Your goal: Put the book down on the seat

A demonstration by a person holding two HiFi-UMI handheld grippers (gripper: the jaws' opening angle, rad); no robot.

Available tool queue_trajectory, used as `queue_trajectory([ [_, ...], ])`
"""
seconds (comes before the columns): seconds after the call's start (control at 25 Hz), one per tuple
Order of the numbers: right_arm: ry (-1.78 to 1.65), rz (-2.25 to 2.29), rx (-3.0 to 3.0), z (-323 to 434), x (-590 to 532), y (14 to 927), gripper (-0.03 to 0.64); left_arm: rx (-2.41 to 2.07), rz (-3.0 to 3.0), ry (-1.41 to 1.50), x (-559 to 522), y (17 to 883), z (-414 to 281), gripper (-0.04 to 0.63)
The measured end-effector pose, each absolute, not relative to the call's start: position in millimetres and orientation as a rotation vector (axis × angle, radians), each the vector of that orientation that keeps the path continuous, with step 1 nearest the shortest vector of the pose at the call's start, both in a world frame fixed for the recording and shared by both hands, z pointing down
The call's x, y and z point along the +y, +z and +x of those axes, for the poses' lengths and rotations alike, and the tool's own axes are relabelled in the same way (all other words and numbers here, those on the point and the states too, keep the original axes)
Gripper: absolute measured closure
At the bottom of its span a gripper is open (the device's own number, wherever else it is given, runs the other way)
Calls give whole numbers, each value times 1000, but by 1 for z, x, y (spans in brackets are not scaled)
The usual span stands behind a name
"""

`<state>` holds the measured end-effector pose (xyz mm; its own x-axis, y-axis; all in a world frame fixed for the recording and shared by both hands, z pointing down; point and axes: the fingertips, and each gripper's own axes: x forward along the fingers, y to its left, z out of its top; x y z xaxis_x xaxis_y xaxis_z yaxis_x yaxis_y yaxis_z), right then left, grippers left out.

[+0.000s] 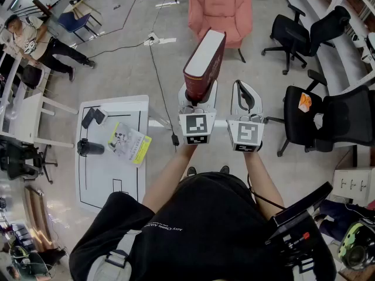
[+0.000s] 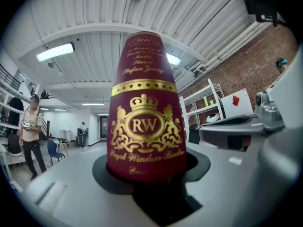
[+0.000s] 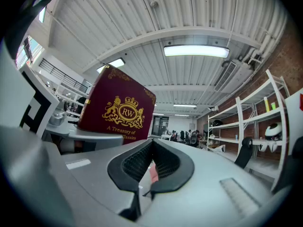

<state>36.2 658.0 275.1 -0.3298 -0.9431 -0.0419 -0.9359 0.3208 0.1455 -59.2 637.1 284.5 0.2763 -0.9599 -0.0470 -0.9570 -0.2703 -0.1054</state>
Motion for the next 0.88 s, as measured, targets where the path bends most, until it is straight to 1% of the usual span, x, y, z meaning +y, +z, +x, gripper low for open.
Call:
queue_trajectory([
  [0.12,-203,1784,-2575,43,662,270,607,1826,-2417,-45,640,284,-54,362],
  [0.24,-191,1766,-2579,47,661,274,577,1827,-2414,-47,641,285,-50,362],
  [0.88,-113,1777,-2577,82,659,285,591,1830,-2382,-121,645,295,-20,362],
])
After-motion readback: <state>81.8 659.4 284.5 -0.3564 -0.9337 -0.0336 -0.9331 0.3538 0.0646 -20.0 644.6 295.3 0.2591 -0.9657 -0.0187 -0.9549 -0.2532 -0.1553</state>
